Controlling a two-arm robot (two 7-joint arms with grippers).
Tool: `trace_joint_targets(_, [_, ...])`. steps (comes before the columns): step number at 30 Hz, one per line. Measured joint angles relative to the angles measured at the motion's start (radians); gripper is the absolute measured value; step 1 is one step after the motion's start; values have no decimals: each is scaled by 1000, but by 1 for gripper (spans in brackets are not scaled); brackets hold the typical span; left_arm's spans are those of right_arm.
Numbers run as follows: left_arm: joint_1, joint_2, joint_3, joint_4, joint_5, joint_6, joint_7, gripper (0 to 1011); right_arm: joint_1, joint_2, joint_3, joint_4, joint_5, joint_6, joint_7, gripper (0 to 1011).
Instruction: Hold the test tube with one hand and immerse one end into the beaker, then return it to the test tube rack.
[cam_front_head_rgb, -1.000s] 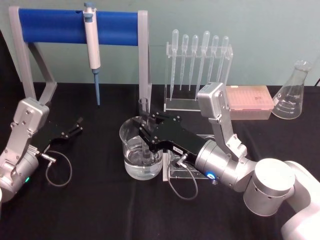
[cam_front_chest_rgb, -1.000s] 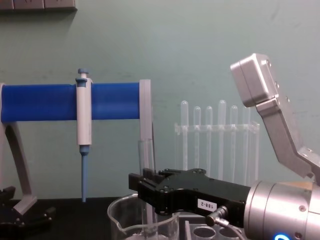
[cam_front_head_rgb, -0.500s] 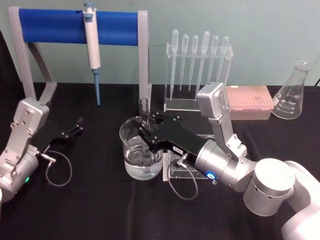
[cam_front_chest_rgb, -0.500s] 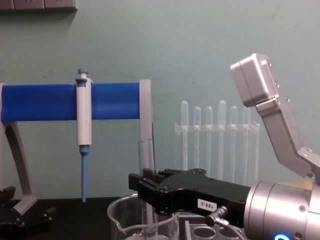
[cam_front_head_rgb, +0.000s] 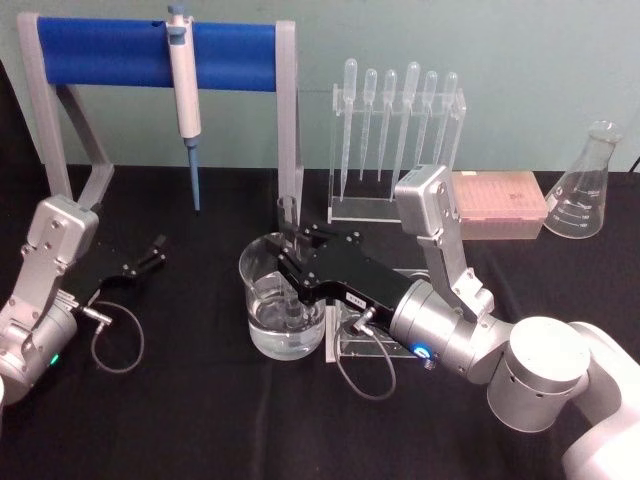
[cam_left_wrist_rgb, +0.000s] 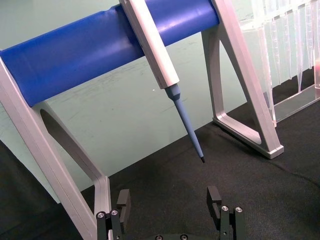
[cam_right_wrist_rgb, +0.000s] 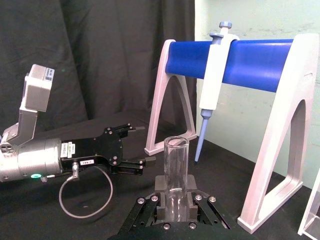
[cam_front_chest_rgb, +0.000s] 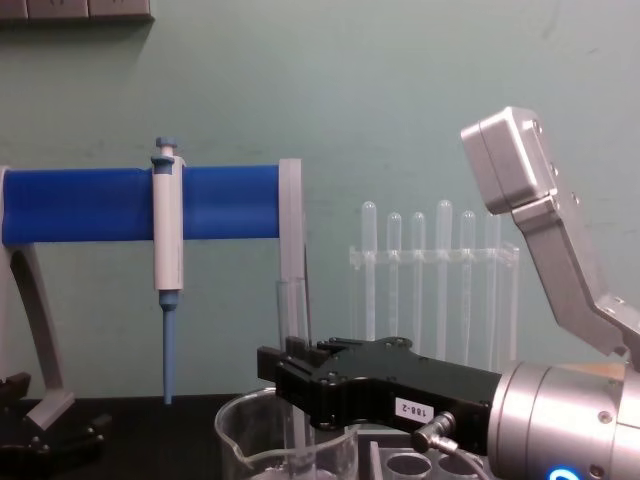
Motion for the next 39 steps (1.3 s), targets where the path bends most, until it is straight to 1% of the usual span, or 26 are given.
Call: trace_joint_targets(39, [0, 0, 0, 0, 0, 0, 0, 1000, 0, 0, 0, 0, 0, 0, 0, 226])
